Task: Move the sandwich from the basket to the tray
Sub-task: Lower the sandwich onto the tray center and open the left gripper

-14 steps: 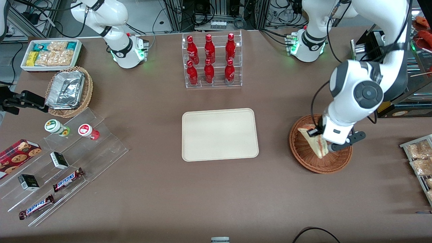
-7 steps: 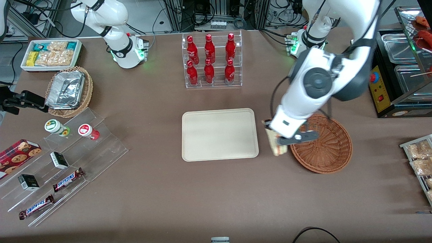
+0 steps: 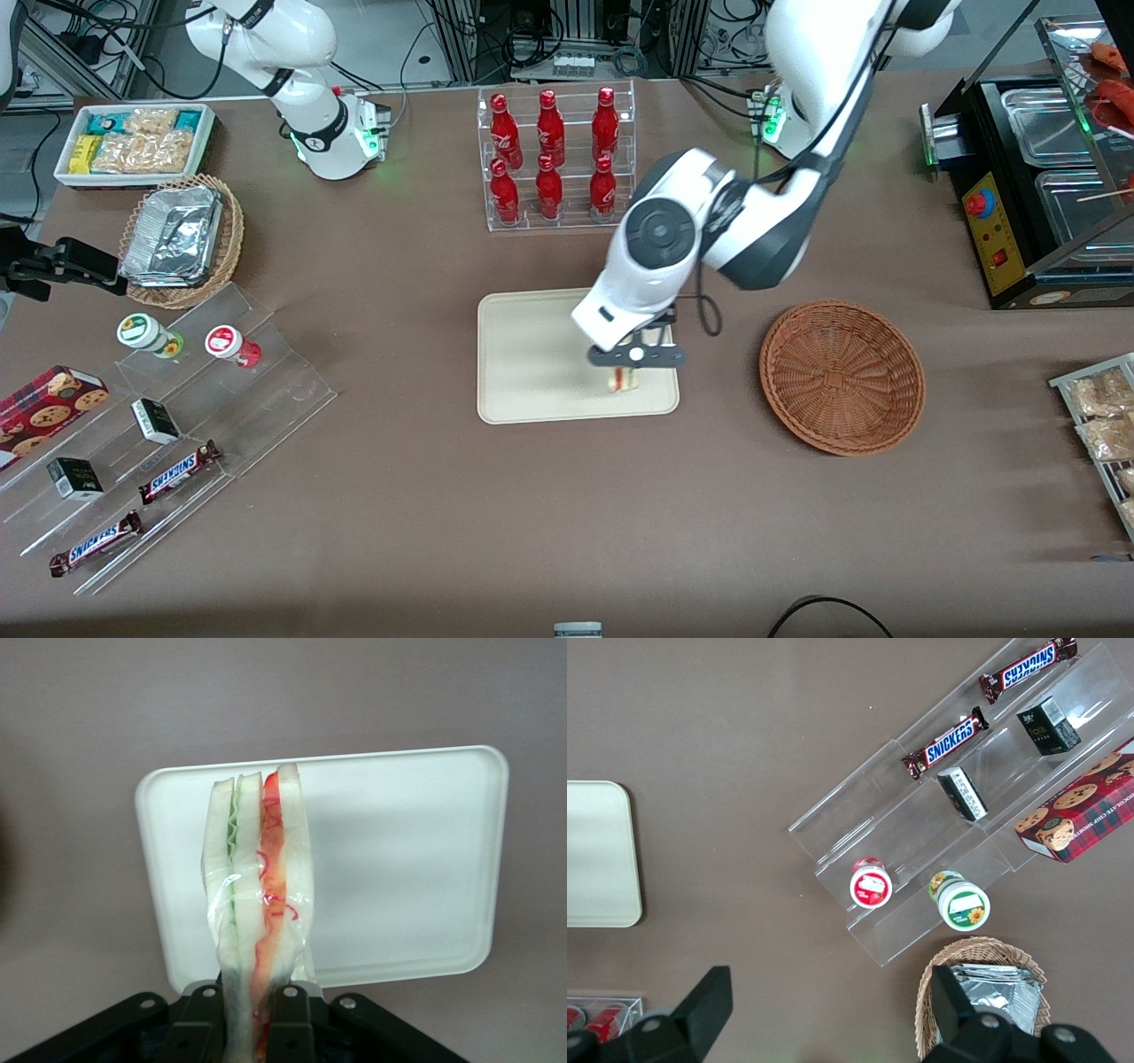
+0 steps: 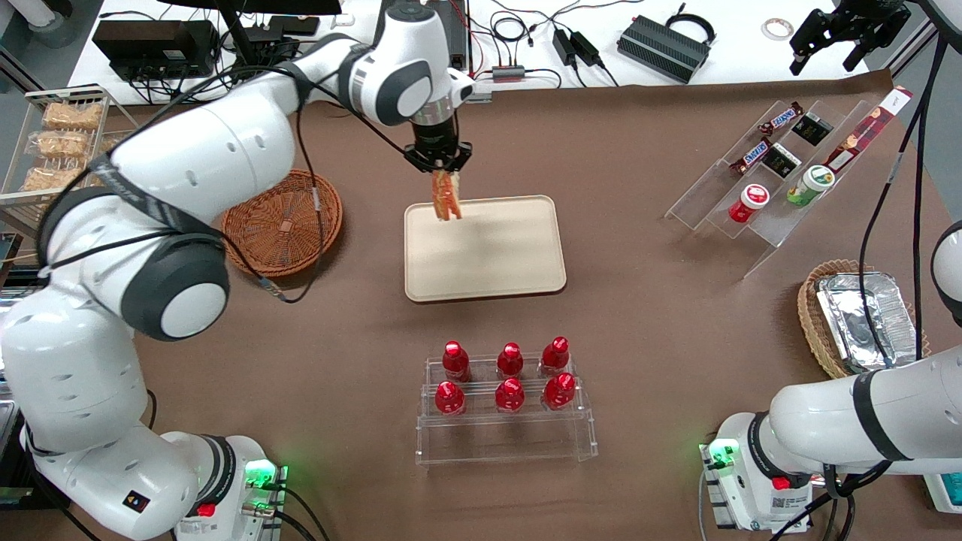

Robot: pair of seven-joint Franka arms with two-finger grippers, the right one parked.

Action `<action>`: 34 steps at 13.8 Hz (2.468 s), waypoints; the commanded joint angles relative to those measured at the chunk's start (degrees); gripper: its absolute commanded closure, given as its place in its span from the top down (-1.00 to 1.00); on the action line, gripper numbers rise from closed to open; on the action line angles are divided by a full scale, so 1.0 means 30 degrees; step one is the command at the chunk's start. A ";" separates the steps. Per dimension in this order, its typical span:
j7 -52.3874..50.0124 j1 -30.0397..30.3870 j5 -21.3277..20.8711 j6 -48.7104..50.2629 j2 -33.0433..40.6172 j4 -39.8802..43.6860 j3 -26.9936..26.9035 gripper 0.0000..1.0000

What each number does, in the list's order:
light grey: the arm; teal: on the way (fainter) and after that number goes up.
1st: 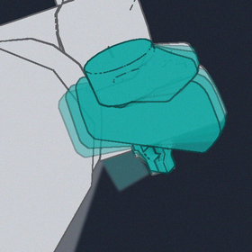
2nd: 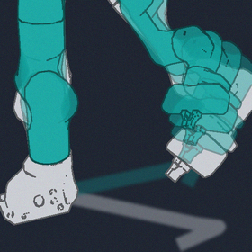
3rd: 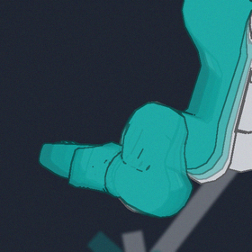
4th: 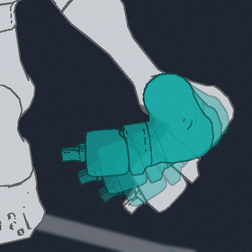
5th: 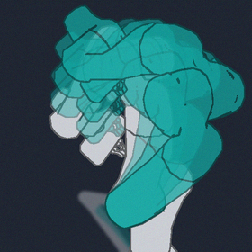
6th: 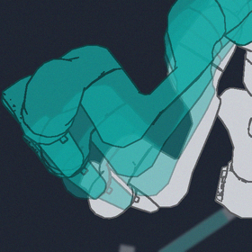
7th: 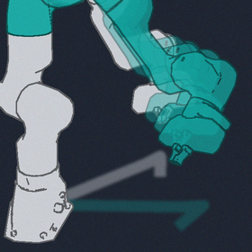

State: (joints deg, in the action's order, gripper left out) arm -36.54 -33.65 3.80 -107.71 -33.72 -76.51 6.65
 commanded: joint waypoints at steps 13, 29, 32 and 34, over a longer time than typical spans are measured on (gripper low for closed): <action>-0.0621 -0.2229 -0.0679 -0.1919 -0.4080 0.0981 0.0158 -1.00; -0.3575 -0.2084 -0.0797 0.0185 -0.1481 0.1128 -0.1478 1.00; -0.3408 -0.1326 -0.0680 0.2026 0.0920 0.0981 -0.2390 1.00; -0.3347 0.0020 -0.0708 0.3786 0.2357 0.0952 -0.2362 1.00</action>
State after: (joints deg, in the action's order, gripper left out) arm -46.03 -36.85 2.17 -100.15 -31.80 -71.44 -0.77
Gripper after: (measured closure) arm 0.000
